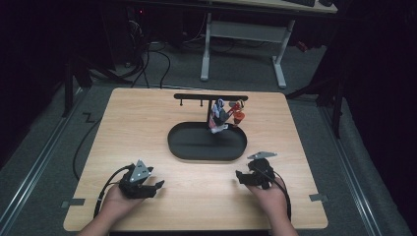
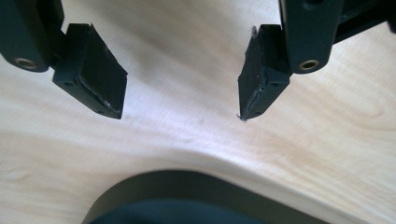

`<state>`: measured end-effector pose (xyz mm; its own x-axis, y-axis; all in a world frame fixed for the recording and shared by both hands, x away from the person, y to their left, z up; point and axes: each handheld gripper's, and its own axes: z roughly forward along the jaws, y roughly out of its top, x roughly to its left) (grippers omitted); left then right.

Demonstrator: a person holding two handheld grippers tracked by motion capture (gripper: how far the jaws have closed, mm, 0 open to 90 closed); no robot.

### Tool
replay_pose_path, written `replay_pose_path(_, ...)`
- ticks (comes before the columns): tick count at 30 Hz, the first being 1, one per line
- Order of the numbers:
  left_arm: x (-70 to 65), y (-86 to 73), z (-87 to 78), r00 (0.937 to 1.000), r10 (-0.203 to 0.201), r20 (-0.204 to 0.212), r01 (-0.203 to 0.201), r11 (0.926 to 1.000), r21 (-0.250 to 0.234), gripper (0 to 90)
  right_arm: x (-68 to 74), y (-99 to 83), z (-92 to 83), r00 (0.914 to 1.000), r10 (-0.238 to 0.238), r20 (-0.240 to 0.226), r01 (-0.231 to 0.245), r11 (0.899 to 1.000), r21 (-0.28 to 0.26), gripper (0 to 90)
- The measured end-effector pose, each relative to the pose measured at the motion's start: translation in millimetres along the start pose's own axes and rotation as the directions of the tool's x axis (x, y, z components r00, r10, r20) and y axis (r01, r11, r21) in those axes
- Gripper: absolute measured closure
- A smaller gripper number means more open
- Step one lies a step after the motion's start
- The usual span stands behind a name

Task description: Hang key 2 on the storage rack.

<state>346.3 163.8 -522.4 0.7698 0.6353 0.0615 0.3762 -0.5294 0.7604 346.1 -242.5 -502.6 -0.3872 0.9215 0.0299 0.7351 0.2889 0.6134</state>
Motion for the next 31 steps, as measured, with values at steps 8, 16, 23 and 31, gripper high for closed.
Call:
replay_pose_path(8, -1.5, 1.1, 0.1, 0.9995, -0.022, 0.024, 0.022, 0.9997, -0.013, 34.5, 13.9, -46.1, -9.4, 0.9996, 0.005, 0.026, 0.0, 0.981, -0.194, 27.1)
replay_pose_path(16, -8.4, 2.1, 1.8, 0.9992, -0.013, 0.039, 0.014, 0.9998, -0.015, 34.4, 12.1, -50.8, -16.1, 0.999, 0.039, 0.02, -0.033, 0.968, -0.25, 20.6)
replay_pose_path(23, -11.0, 1.7, 1.5, 0.9992, 0.002, 0.041, -0.002, 0.9999, -0.011, 34.1, 15.0, -50.9, -12.9, 0.9993, 0.018, 0.033, -0.009, 0.967, -0.256, 21.0)
replay_pose_path(31, -8.3, 0.3, -2.1, 0.9995, 0.003, 0.031, -0.003, 0.9998, -0.02, 33.0, 16.5, -49.5, -10.5, 0.999, 0.03, 0.033, -0.021, 0.967, -0.253, 21.0)
